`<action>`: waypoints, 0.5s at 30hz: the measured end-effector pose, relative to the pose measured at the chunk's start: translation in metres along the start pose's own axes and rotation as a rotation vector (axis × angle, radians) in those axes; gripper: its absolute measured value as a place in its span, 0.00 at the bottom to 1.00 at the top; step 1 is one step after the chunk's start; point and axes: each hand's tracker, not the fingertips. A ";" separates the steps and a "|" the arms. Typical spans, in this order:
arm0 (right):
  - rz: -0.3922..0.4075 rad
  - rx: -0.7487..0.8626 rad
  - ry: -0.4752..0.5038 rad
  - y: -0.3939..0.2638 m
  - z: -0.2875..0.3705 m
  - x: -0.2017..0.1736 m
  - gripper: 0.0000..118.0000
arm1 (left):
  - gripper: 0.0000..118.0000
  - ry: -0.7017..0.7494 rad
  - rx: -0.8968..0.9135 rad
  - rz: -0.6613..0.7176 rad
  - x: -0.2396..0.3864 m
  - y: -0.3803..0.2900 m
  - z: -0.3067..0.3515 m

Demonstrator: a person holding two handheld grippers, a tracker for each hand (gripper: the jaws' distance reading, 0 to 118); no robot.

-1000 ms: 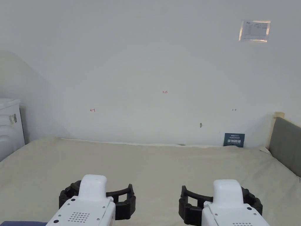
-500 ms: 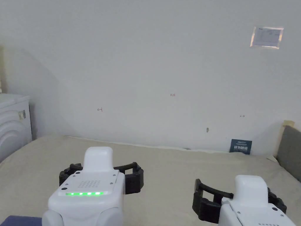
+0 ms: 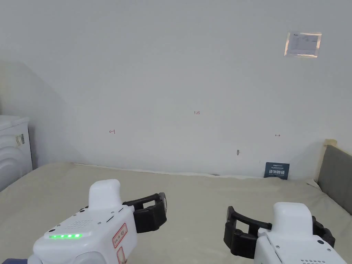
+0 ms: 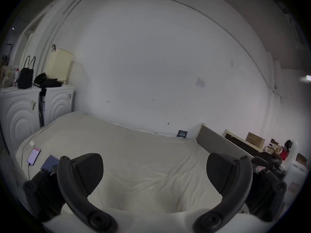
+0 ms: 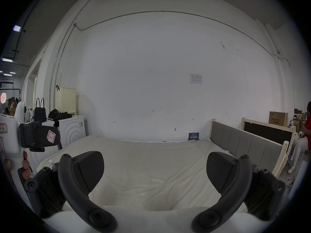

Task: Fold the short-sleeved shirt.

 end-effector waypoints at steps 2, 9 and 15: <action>0.001 0.011 0.009 0.000 0.003 0.000 1.00 | 1.00 0.071 0.026 -0.061 0.000 -0.002 0.004; 0.006 0.019 0.010 -0.001 0.001 -0.004 1.00 | 1.00 0.295 0.093 -0.253 0.009 -0.005 0.012; 0.022 0.032 0.029 0.001 0.005 -0.014 1.00 | 1.00 0.259 0.087 -0.250 0.010 -0.007 0.012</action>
